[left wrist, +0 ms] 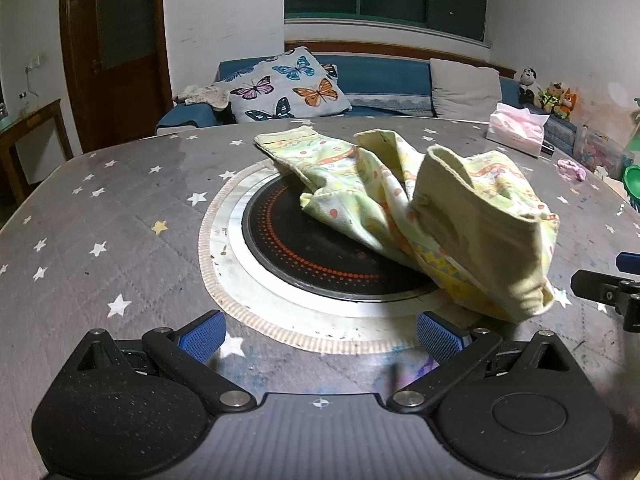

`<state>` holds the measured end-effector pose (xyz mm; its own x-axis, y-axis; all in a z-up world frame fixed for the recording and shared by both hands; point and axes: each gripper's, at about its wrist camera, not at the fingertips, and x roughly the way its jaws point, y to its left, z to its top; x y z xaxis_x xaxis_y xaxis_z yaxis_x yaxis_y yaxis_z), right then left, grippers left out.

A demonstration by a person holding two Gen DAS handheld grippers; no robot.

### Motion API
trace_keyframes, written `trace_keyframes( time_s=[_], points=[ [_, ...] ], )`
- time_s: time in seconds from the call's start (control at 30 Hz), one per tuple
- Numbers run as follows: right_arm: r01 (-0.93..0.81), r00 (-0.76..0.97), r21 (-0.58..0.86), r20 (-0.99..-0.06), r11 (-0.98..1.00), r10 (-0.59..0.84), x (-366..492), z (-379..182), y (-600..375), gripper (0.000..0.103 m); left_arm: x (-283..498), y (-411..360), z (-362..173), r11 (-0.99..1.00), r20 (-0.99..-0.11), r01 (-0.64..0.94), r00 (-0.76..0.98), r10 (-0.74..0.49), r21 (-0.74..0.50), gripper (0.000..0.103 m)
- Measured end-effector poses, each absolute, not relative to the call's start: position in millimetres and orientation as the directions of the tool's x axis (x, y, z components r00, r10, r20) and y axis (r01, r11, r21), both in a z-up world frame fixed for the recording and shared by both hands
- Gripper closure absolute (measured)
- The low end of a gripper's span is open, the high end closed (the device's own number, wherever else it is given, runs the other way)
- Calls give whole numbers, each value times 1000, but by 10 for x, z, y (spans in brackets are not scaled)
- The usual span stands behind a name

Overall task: Fold clothes
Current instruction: 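Move both grippers toward the crumpled striped shirt and khaki trousers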

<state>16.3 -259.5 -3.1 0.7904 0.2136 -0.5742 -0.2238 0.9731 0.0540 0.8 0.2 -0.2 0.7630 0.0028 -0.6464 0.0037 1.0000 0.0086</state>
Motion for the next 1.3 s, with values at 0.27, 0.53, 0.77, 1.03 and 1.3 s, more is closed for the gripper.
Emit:
trace_keyframes(
  time_s=[0.27,0.53,0.77,1.03,1.3],
  points=[
    [-232,796,69,-560,970,230,33,-16,-2552,0,-61,-89,0,1000,-653,18,758,-8,10,0],
    [-244,796,69,-555,967,240,-51,18,-2514,0,-136,-115,-22,999,-650,36,760,-30,-4,0],
    [-247,798,65,-552,967,241,-82,34,-2494,0,-166,-122,-17,999,-647,42,762,-35,-5,0],
    [-253,800,62,-547,965,245,-121,46,-2466,0,-195,-145,-2,999,-643,49,765,-40,-4,0],
    [-248,799,64,-551,967,241,-111,30,-2474,0,-198,-159,-14,999,-643,50,765,-38,-1,0]
  ],
)
